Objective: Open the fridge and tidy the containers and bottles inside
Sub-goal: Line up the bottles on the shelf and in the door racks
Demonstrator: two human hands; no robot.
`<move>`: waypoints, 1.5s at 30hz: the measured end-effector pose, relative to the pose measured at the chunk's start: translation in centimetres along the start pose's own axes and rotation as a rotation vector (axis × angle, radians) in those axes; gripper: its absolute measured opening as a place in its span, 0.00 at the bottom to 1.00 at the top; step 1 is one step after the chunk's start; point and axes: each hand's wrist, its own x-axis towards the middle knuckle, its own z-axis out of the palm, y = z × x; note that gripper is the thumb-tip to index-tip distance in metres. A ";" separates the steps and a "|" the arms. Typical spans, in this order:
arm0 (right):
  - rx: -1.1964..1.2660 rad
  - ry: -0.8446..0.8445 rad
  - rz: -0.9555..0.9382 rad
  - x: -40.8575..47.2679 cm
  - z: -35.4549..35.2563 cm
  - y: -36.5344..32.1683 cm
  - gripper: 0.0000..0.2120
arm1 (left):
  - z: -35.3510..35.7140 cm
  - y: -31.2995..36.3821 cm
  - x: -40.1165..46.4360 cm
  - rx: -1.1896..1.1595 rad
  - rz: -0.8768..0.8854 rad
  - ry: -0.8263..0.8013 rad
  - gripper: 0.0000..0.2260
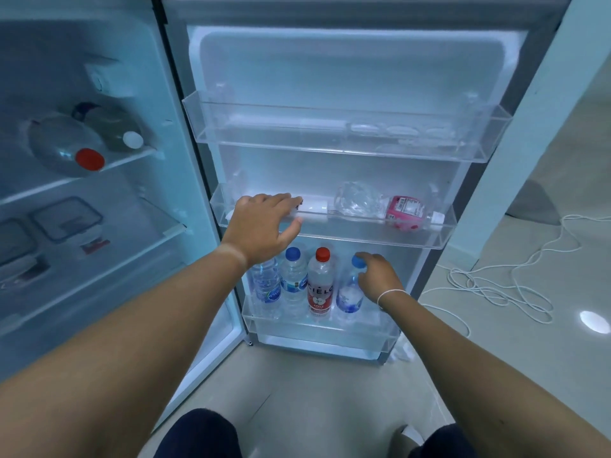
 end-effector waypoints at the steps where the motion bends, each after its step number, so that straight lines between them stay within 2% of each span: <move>1: -0.015 -0.002 -0.015 -0.4 -0.5 0.0 0.24 | 0.0 0.0 0.0 0.005 -0.002 -0.003 0.28; 4: -0.065 -0.011 -0.071 -1.5 -2.0 -0.4 0.22 | -0.2 0.1 -0.2 0.001 -0.009 -0.016 0.31; 8: -0.174 -0.041 -0.201 -3.5 -4.3 -1.7 0.18 | -0.5 0.4 -0.2 -0.002 -0.022 -0.043 0.27; 12: -0.274 -0.058 -0.417 -6.2 -7.7 -3.5 0.15 | -0.8 0.5 -0.3 -0.017 -0.018 -0.052 0.35; 14: -0.292 0.021 -0.517 -7.5 -9.6 -4.4 0.15 | -0.9 0.4 -0.2 -0.023 -0.015 -0.059 0.37; 17: -0.255 0.249 -0.588 -7.8 -12.1 -5.5 0.15 | -0.9 0.4 0.0 -0.008 -0.019 -0.083 0.38; 20: -0.271 0.349 -0.473 -6.1 -13.9 -6.0 0.14 | -0.9 0.3 0.0 -0.027 -0.024 -0.103 0.39; 24: -0.252 0.158 -0.157 -3.9 -14.7 -5.9 0.25 | -1.0 0.3 0.1 -0.033 -0.023 -0.118 0.33; 29: -0.271 0.014 0.008 -1.9 -14.8 -6.4 0.33 | -1.0 0.3 0.1 -0.059 -0.021 -0.127 0.30; 32: -0.311 -0.062 0.069 -1.1 -14.9 -6.7 0.30 | -1.0 0.3 0.1 -0.060 -0.023 -0.125 0.30; 34: -0.319 -0.088 0.098 -0.7 -14.6 -6.8 0.25 | -1.0 0.2 0.1 -0.063 -0.027 -0.124 0.30; 36: -0.309 -0.064 0.104 -0.3 -14.1 -6.4 0.13 | -1.0 0.2 0.1 -0.056 -0.026 -0.132 0.30; 37: -0.299 -0.034 0.102 -0.1 -13.8 -6.2 0.10 | -1.0 0.2 0.1 -0.052 -0.026 -0.136 0.30; 42: -0.177 0.213 -0.008 -1.0 -12.9 -4.9 0.23 | -1.1 0.0 0.0 -0.049 -0.018 -0.131 0.30; 45: -0.054 0.354 -0.105 -2.1 -12.4 -4.0 0.23 | -1.1 -0.1 -0.1 -0.055 -0.009 -0.124 0.31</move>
